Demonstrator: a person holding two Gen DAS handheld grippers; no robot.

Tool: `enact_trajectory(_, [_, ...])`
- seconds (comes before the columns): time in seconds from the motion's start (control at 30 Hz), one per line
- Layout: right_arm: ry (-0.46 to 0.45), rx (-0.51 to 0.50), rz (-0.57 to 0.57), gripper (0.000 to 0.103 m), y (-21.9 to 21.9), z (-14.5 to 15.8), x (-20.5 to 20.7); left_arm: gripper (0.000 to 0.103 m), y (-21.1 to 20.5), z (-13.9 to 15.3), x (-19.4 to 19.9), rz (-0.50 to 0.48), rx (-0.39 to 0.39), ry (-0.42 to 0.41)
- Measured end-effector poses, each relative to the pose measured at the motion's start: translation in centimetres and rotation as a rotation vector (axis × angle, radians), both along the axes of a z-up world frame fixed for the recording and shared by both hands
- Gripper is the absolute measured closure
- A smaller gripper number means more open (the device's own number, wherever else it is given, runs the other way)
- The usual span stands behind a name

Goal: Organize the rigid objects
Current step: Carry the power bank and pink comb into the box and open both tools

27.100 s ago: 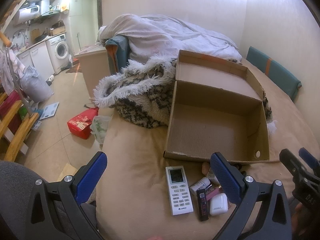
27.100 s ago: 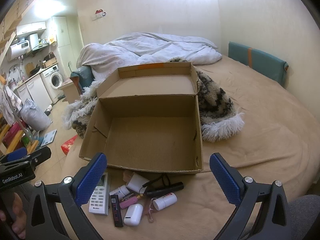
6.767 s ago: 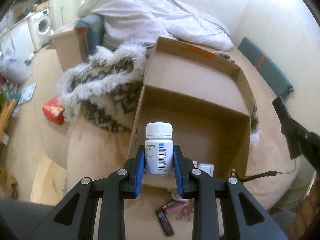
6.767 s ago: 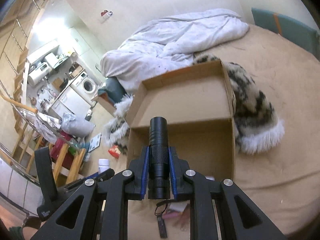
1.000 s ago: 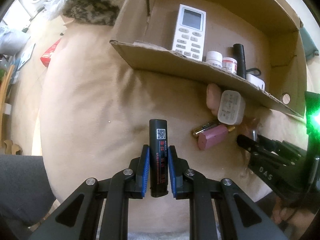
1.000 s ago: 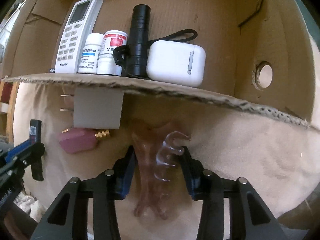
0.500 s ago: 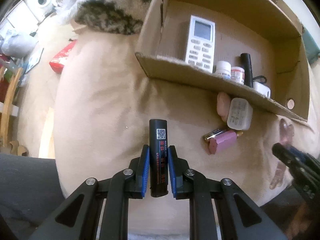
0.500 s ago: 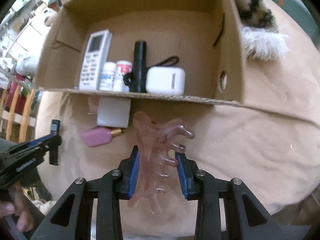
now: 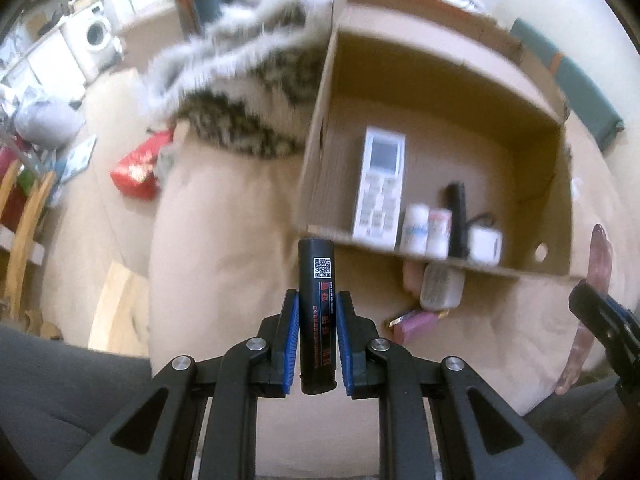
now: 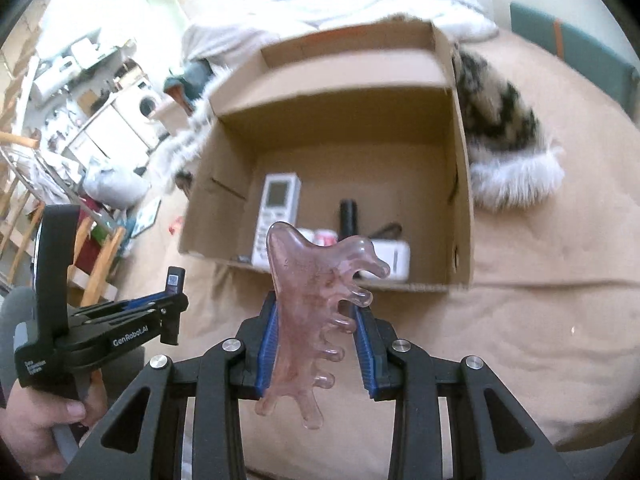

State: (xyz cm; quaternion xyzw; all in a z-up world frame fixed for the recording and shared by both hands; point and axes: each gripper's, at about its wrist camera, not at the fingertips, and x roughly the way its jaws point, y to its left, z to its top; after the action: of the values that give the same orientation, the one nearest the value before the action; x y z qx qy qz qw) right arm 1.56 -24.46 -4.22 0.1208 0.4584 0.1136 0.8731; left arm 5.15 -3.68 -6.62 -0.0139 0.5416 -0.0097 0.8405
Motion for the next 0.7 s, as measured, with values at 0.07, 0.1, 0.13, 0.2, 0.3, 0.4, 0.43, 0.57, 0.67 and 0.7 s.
enact_trajectory(0.07, [-0.044,0.005,-0.016,0.067,0.1,0.6,0.2,0.087,-0.5,1.4,0.0,-0.017,0.015,-0.046])
enact_trajectory(0.1, [-0.066,0.014,-0.021,0.067,0.0,1.2,0.2,0.087,-0.4,1.9,-0.1,-0.021,0.015,-0.064])
enact_trajectory(0.13, [-0.083,0.016,-0.027,0.067,-0.2,1.7,0.1,0.087,-0.5,2.6,0.1,-0.026,0.014,-0.083])
enact_trajectory(0.2, [-0.12,0.012,-0.036,0.067,-0.1,2.7,0.5,0.087,-0.6,3.9,0.6,-0.03,0.01,-0.116])
enact_trajectory(0.3, [-0.157,0.013,-0.028,0.067,-0.1,4.1,1.4,0.087,-0.5,5.1,1.3,-0.039,0.004,-0.141])
enact_trajectory(0.4, [-0.178,0.017,-0.013,0.067,-0.2,5.0,2.7,0.087,-0.8,6.0,2.5,-0.044,-0.004,-0.156])
enact_trajectory(0.43, [-0.178,0.018,-0.009,0.067,-0.2,5.2,3.1,0.087,-0.8,6.2,3.0,-0.046,-0.006,-0.159])
enact_trajectory(0.57, [-0.181,0.019,-0.006,0.067,-0.5,5.7,5.2,0.087,-1.5,6.4,4.9,-0.059,-0.011,-0.161])
enact_trajectory(0.67, [-0.181,0.016,-0.004,0.067,-0.7,5.8,6.9,0.087,-2.1,6.6,6.4,-0.066,-0.053,-0.164])
enact_trajectory(0.7, [-0.183,0.015,-0.004,0.067,-0.8,5.8,7.5,0.087,-2.1,6.7,6.7,-0.069,-0.065,-0.165])
